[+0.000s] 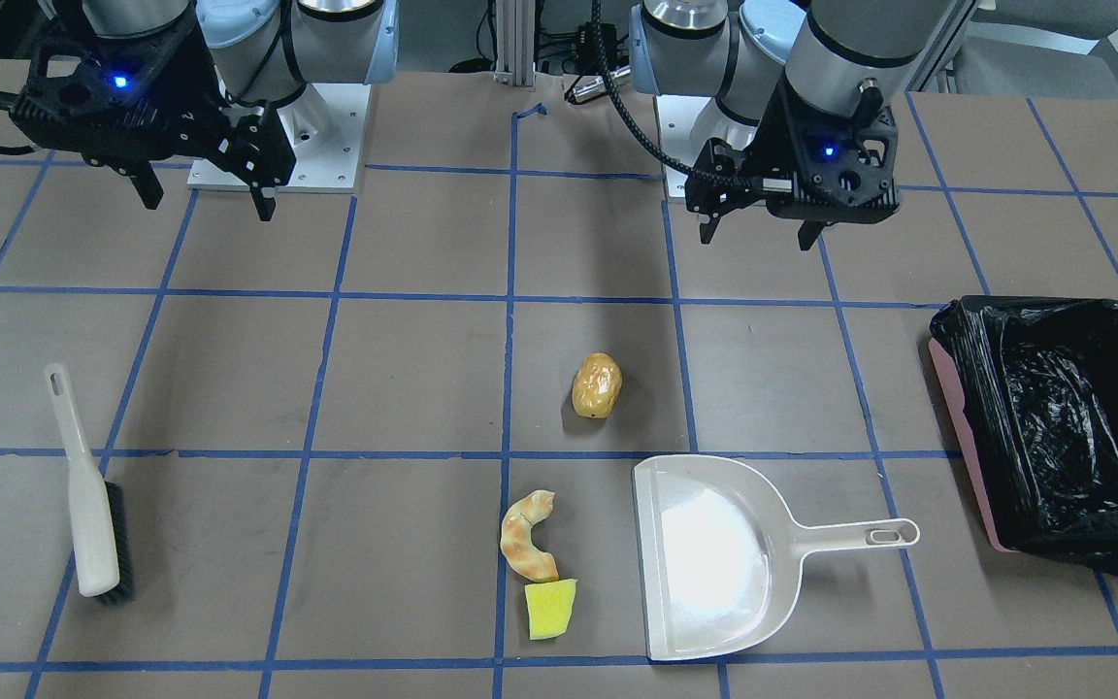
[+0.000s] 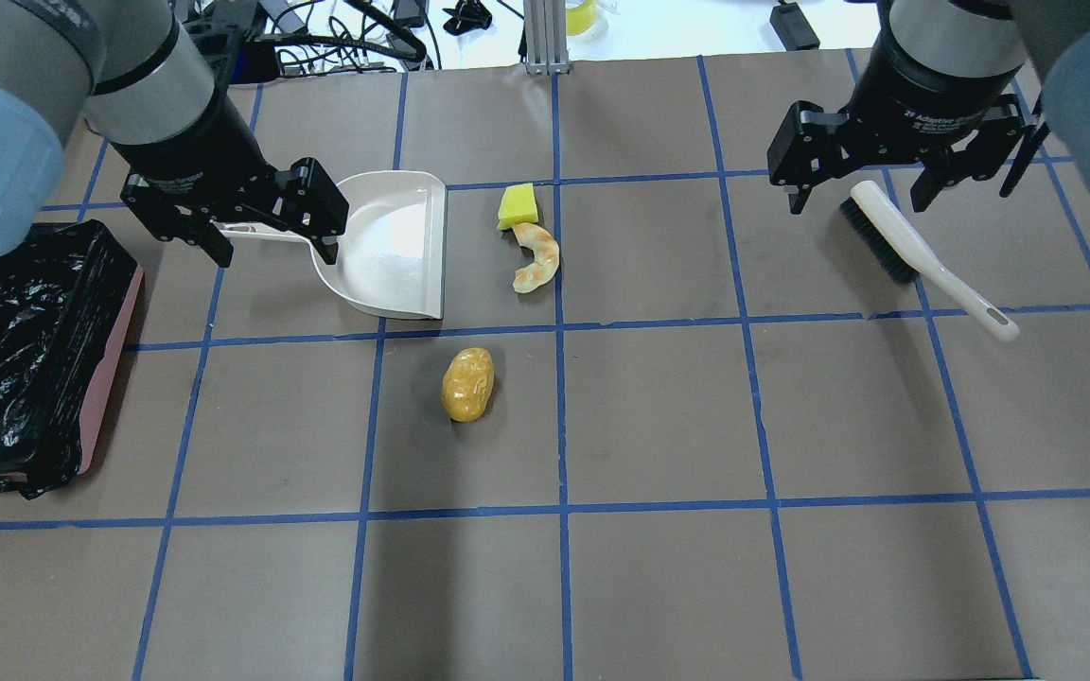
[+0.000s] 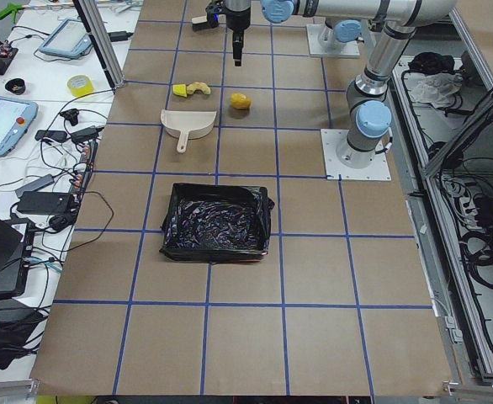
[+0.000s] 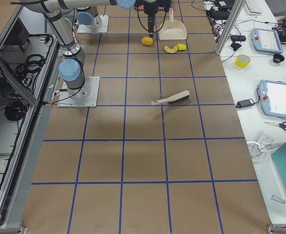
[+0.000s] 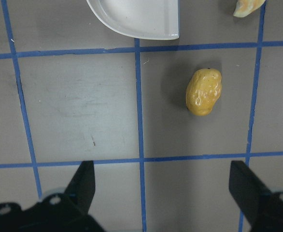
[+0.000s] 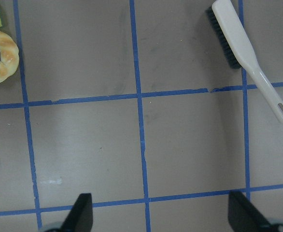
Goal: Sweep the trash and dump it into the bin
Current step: 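Grasp the white dustpan with the left gripper while the right grasps the brush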
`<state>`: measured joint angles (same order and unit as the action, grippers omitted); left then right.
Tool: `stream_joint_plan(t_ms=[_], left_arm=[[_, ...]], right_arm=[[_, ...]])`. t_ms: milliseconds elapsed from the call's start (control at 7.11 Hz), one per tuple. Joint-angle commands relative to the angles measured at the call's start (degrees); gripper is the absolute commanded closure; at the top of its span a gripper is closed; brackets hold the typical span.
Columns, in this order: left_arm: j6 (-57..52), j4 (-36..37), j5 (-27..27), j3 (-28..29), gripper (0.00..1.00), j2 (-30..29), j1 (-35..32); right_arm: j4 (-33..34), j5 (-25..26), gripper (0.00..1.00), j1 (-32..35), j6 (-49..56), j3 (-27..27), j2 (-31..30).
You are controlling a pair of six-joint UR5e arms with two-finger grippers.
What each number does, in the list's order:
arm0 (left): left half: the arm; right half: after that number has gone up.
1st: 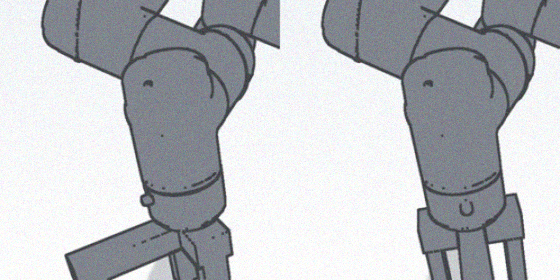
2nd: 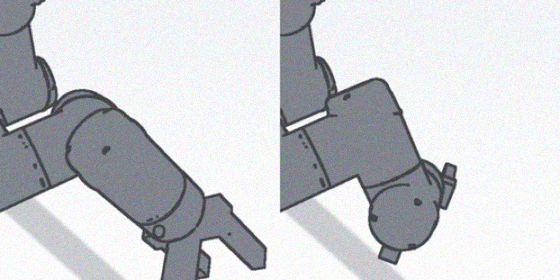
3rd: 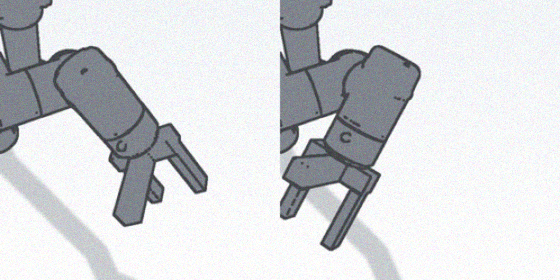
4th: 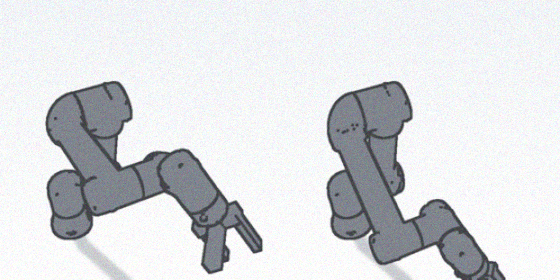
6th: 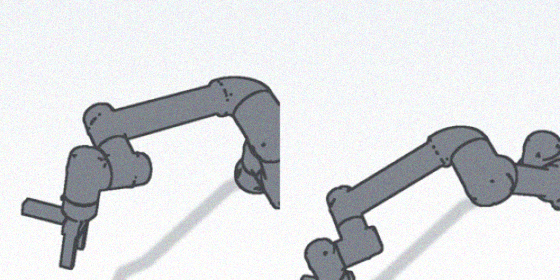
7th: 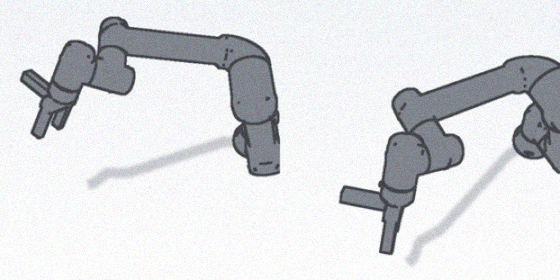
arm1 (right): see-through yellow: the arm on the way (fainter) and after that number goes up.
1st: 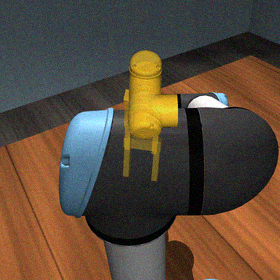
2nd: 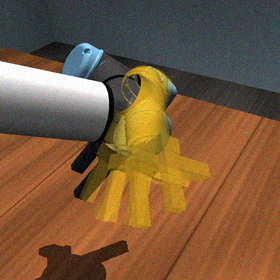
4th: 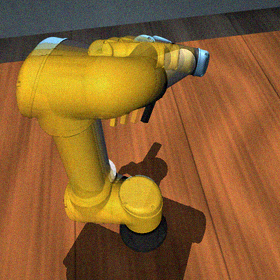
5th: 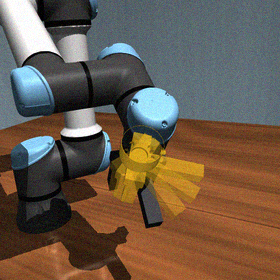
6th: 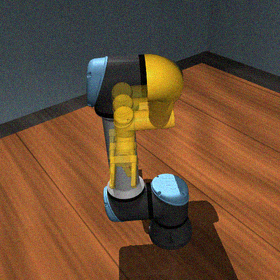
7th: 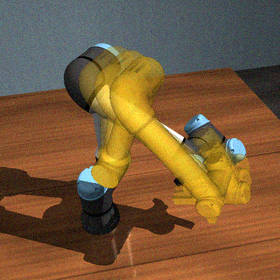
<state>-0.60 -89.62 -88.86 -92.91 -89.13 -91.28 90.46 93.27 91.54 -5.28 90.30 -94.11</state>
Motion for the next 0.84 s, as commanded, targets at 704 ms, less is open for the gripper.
stream_joint_plan(t_ms=[704], left_arm=[[-65.7,27.9,-3.3,-0.5,0.00,-19.1,7.3]], right_arm=[[6.6,-0.5,0.00,-19.8,42.6,0.6,4.9]])
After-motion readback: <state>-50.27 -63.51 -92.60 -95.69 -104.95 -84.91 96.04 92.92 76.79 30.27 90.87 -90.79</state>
